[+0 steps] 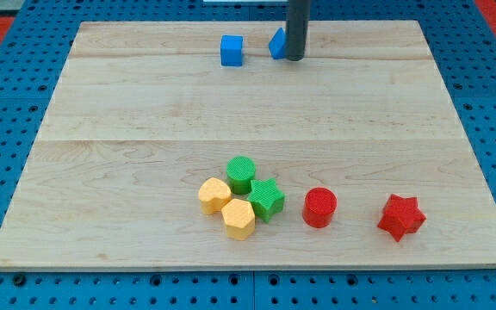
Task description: Place red circle to the bottom of the blue cube
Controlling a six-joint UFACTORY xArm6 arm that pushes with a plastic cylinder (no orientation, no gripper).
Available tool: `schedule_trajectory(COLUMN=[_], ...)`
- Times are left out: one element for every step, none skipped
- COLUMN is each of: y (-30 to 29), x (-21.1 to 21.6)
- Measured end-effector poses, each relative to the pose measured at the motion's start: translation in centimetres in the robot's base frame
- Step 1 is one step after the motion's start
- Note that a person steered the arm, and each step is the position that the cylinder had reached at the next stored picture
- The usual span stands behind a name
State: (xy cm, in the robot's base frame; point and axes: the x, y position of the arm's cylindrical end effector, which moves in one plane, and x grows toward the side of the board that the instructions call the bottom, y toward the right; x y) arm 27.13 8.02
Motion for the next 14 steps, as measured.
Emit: schedule_trajectory(y=[-0.6, -2.4, -4.3, -1.1, 3.4, 4.4, 4.4, 4.4, 4.8, 5.0, 9.2, 14.9, 19.1, 15.5], x=[-2.7, -5.6, -4.4, -4.5, -4.4, -4.1, -4.1, -2.5, 1.5, 6.8, 10.1, 17.7, 25.5, 31.1])
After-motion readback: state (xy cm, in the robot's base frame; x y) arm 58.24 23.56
